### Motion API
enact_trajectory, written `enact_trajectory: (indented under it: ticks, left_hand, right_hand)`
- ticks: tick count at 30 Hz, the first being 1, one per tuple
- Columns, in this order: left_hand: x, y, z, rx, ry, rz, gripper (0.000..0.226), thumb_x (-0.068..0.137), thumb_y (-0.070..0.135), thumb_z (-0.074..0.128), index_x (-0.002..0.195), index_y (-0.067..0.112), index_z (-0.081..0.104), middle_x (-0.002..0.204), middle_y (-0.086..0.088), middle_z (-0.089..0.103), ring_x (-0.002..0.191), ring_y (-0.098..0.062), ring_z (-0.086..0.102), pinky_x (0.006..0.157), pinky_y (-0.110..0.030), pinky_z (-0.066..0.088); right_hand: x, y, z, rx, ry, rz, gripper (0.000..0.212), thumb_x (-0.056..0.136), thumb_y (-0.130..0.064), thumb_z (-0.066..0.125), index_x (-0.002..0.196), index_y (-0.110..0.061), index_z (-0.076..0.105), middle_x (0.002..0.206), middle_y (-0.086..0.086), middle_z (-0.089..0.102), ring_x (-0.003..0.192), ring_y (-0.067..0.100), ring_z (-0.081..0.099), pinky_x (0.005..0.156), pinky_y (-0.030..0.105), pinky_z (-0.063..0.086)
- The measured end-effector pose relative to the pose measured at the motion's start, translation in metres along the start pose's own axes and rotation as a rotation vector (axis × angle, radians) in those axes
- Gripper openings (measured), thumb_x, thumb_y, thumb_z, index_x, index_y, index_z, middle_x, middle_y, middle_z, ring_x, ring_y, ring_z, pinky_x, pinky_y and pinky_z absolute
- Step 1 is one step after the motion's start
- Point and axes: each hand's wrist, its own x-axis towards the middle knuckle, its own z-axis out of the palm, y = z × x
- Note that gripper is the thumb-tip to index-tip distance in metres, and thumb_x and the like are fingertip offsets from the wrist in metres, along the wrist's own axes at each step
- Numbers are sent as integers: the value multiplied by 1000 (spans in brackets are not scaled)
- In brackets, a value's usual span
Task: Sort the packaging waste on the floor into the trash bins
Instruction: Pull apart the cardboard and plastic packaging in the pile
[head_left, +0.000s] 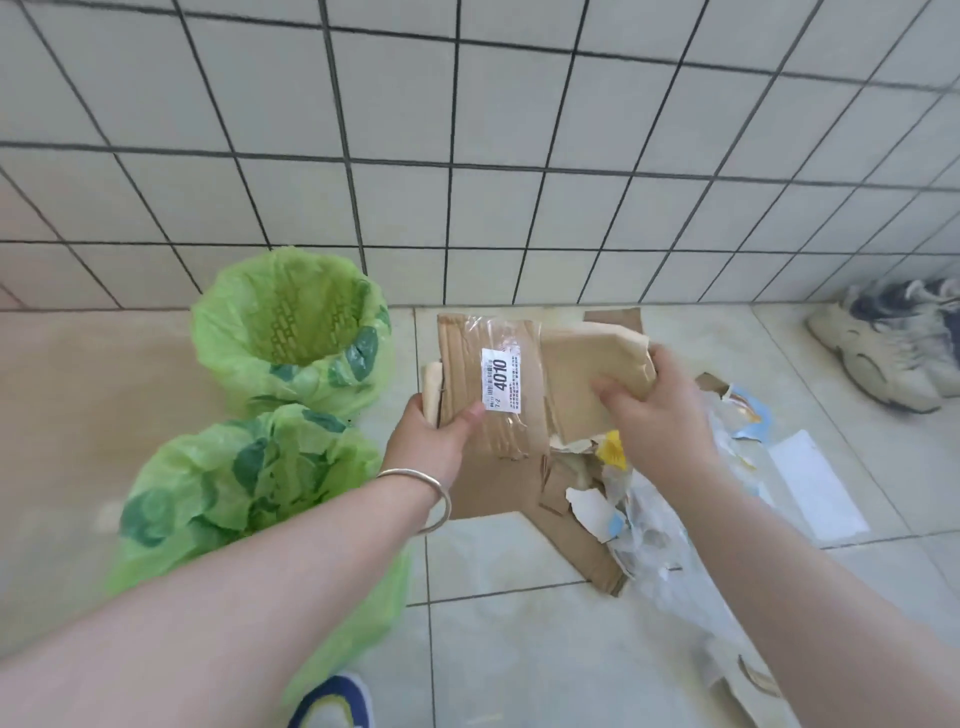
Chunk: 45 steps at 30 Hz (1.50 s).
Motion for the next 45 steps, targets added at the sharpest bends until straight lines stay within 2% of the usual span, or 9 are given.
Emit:
enact_trajectory:
  ticks: [3,6,11,16,26,32,39,42,45]
  left_hand:
    - [-29,17,-38,-48,4,55,28,87,35,61,109,18,54,102,-5,66,93,-27,63,83,-35,49]
    - [-58,27,-78,-67,24,105,19,91,32,56,106,21,51,97,-2,63,90,-22,60,74,-28,48]
    - [-94,28,-148,-21,82,143,24,94,32,50,117,23,49,96,0,58,88,-21,54,74,-27,37]
    - [-90,6,-201,79,26,103,27,89,23,61,109,33,46,102,0,63,104,-25,61,93,-37,48]
    - [-29,-62,-211,404,-7,-163,45,73,12,73,116,16,58,98,-5,65,95,-24,62,79,-28,47]
    - [24,-108,-178,608,-46,-348,45,71,25,60,114,14,55,102,-12,67,93,-30,65,85,-37,55]
    - [56,-141,-159,614,-118,-488,15,85,17,56,96,9,62,109,-16,67,100,-31,64,81,-31,48]
    - [65,-154,-156,598,-129,-510,24,86,19,54,106,9,64,116,-16,65,103,-29,63,78,-28,45]
    - [66,-149,-156,640,-93,-561,13,89,16,53,88,8,63,116,-19,64,106,-30,61,74,-26,40]
  right_hand:
    - [-33,-43,21,135,-141,-20,43,88,-16,63,126,-26,45,102,-3,57,92,17,57,53,5,44]
    - [-65,-69,49,217,-291,50,77,85,-23,67,146,-36,23,123,-4,51,107,16,54,74,19,49]
    - [-101,-107,84,259,-447,115,28,87,-23,65,110,-24,50,98,-6,61,83,6,57,66,21,45]
    - [-118,-124,122,107,-454,20,35,84,-17,66,116,-12,51,119,6,48,96,17,51,63,19,41]
    - [-108,-67,202,15,-473,214,71,78,-11,72,136,-21,32,113,-1,49,100,20,51,77,28,43]
    - [-94,-26,249,-253,-510,341,47,85,-9,53,130,-19,44,123,5,61,111,25,58,78,27,45]
    - [-80,14,294,-578,-631,445,42,90,-18,48,132,-17,41,136,10,48,130,27,45,110,38,37]
    - [-79,24,306,-707,-729,451,44,93,-19,43,136,-11,37,137,12,44,130,28,43,110,36,36]
    - [-78,22,309,-863,-762,382,40,95,-19,42,133,-8,44,132,13,49,125,28,49,106,36,41]
